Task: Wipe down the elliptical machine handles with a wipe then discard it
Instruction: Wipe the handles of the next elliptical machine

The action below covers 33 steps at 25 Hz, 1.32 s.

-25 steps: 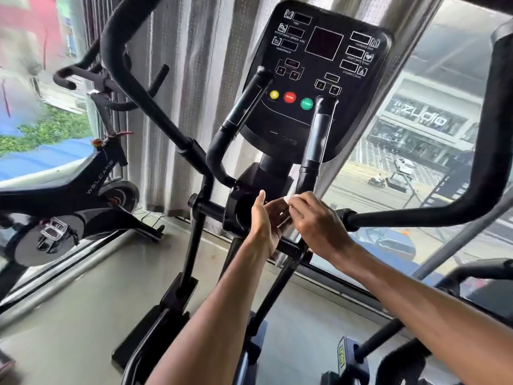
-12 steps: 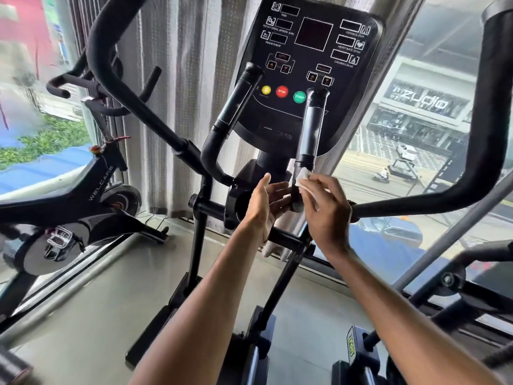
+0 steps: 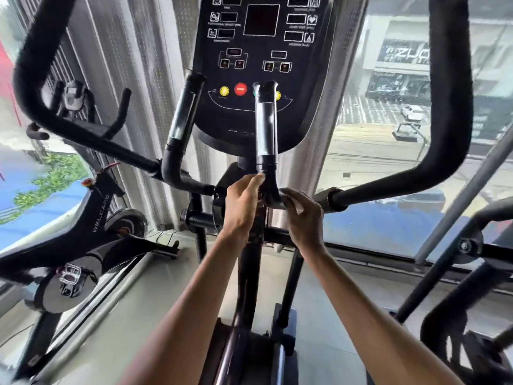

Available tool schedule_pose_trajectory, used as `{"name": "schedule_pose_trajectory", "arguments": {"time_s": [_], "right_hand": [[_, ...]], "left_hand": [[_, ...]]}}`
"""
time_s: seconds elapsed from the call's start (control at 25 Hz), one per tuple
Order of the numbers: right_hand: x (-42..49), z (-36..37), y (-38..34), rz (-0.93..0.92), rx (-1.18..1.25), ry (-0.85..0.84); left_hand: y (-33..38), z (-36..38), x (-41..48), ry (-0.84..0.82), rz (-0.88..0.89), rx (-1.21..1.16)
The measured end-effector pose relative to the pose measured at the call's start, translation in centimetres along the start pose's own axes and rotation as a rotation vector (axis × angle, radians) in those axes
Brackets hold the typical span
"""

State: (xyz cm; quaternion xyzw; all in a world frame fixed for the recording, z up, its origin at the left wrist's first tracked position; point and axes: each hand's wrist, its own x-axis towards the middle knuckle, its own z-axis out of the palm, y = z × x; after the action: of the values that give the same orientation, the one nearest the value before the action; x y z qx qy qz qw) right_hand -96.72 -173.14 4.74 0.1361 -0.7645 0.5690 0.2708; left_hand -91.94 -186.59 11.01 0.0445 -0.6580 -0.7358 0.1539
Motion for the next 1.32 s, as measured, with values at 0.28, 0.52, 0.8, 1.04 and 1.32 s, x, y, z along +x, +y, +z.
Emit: {"name": "schedule_pose_trajectory", "arguments": {"time_s": [0.28,0.52,0.8,1.04,1.32], "right_hand": [[3.6,-1.1,4.2,-0.142,-0.267,-0.213],[4.8,-1.0,4.8,-0.128,-0.197,-0.287],[4.5,-1.2,2.5,-0.220,-0.054,-0.368],[4.8,0.1,8.7,-0.040,-0.133,-0.242],[6.4,1.5,10.9,0.156,-0.103,-0.218]], "left_hand": [[-2.1,1.2,-0.7,0.164,0.185,0.118],[-2.3,2.3,-1.2,0.230,0.258,0.175],[-2.7,3.3,-2.1,0.300,0.280,0.300],[-3.2,3.7,-1.7,0.299,0.309,0.300],[-4.8,4.2,-1.2,0.349,0.269,0.301]]}}
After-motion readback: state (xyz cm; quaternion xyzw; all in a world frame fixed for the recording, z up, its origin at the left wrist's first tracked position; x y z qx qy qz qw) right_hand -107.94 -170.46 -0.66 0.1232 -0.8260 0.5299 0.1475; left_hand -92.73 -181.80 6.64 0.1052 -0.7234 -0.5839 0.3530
